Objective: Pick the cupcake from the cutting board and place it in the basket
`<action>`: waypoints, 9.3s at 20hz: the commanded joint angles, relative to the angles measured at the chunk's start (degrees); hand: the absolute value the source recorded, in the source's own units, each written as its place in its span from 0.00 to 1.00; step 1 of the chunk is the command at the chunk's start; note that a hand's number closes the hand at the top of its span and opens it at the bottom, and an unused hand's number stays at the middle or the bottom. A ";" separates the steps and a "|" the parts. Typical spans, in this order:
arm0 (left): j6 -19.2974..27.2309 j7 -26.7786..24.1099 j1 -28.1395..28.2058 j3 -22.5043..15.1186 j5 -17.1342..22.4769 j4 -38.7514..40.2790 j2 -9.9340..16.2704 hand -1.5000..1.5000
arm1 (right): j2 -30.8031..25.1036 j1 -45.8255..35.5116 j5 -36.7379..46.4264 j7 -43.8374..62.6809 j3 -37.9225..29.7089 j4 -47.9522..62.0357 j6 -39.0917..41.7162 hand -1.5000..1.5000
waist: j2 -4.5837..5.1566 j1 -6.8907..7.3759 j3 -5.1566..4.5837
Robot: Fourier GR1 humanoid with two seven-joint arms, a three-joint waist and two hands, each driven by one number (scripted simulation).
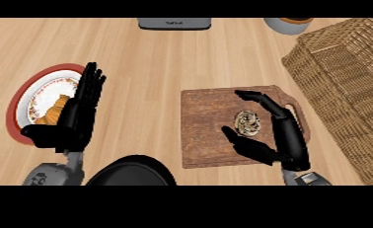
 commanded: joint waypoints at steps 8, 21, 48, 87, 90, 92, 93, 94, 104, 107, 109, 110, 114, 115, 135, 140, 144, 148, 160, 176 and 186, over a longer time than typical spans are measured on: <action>2.36 2.69 2.34 0.93 -0.57 -2.14 0.73 0.50 | -6.19 1.67 32.67 33.02 -1.62 1.26 -13.24 0.00 | -0.96 -3.22 -0.89; 2.62 3.07 4.77 -0.59 -1.04 -5.52 -0.19 0.50 | -9.31 -10.61 30.23 77.93 6.57 -22.38 30.88 0.00 | -0.36 -0.44 -0.32; 0.27 3.51 7.35 2.20 -2.77 -8.84 -0.35 0.50 | 1.88 -8.60 39.01 80.40 6.09 -15.09 35.89 0.00 | 0.37 -0.43 0.10; -7.14 6.51 4.99 9.26 -9.03 -7.03 -7.34 0.50 | 14.86 -4.99 53.67 59.53 -5.42 7.26 31.79 0.00 | 0.50 -0.41 0.11; -5.21 7.69 6.89 5.81 -11.69 -11.20 -9.57 0.50 | 14.87 -5.75 54.06 58.55 -5.22 11.12 28.28 0.00 | 0.48 -0.31 0.12; -8.34 5.80 6.22 8.13 -9.18 -7.76 -8.95 0.50 | 14.87 -8.28 52.38 60.36 -3.38 14.64 25.30 0.00 | 0.53 -0.25 0.12; -10.89 4.24 6.35 10.58 -7.68 -6.82 -6.98 0.50 | 13.20 -2.04 53.28 57.82 -6.08 6.60 31.05 0.00 | 0.48 -0.50 0.11; -11.32 5.52 3.92 13.61 -6.47 -5.35 -5.58 0.50 | 14.86 -6.37 53.45 58.08 -6.76 11.85 28.18 0.00 | 0.53 -0.39 0.11; -8.37 6.23 6.43 9.05 -11.68 -8.54 -10.11 0.50 | 12.71 -7.79 52.90 51.04 -4.96 18.97 30.80 1.00 | 0.52 -0.21 0.12; -8.86 5.39 6.16 9.36 -12.23 -7.88 -10.68 0.50 | 12.91 -8.16 53.32 50.68 -6.29 18.07 32.21 1.00 | 0.50 -0.39 0.11; -10.19 5.81 4.89 11.25 -10.59 -6.05 -9.97 0.50 | 14.38 -7.90 54.82 51.61 -4.52 17.23 32.37 1.00 | 0.49 -0.45 0.11; -9.76 6.83 8.71 9.67 -11.82 -10.72 -9.88 0.50 | 14.21 -12.89 55.44 50.13 -6.99 23.94 30.82 1.00 | 0.51 -0.14 0.12; -10.16 6.17 6.55 10.61 -11.48 -8.12 -11.14 0.50 | 12.94 -8.72 57.35 48.44 -5.57 18.83 31.21 1.00 | 0.50 -0.42 0.11; -12.02 5.75 7.05 11.22 -10.17 -8.04 -10.05 0.50 | 14.81 -8.13 57.62 51.55 -1.59 17.88 28.65 1.00 | 0.50 -0.38 0.11; -9.73 5.15 0.73 6.62 -13.81 -5.21 -13.17 0.50 | 7.96 -46.73 70.00 72.11 -34.24 50.43 -7.94 1.00 | 2.42 4.58 0.18; -10.92 5.48 2.95 8.24 -12.22 -5.24 -11.87 0.50 | 10.01 -53.27 78.17 75.57 -34.12 52.91 -14.38 1.00 | 1.53 3.77 0.06; -9.76 5.45 1.93 8.10 -13.16 -5.10 -12.50 0.50 | 11.53 -58.74 82.89 79.45 -36.51 57.00 -16.45 1.00 | 1.73 3.61 0.05; -10.65 4.31 4.41 9.65 -12.18 -5.40 -11.31 0.50 | 11.01 -61.95 84.67 81.89 -39.99 57.11 -13.57 1.00 | 1.10 2.25 0.03; -9.86 3.20 6.51 9.43 -13.07 -4.74 -12.20 0.50 | 7.65 -58.08 94.20 85.72 -45.44 57.66 -2.72 1.00 | 0.48 -0.52 0.05; -9.71 5.58 7.90 10.14 -12.81 -8.94 -11.72 0.50 | 8.08 -42.52 92.26 76.04 -51.43 37.85 1.47 1.00 | 0.10 -1.02 0.09; -11.41 2.60 8.00 11.47 -12.02 -6.36 -11.56 0.50 | 6.21 -35.25 86.02 70.19 -53.21 32.40 5.39 1.00 | 0.47 -0.43 0.10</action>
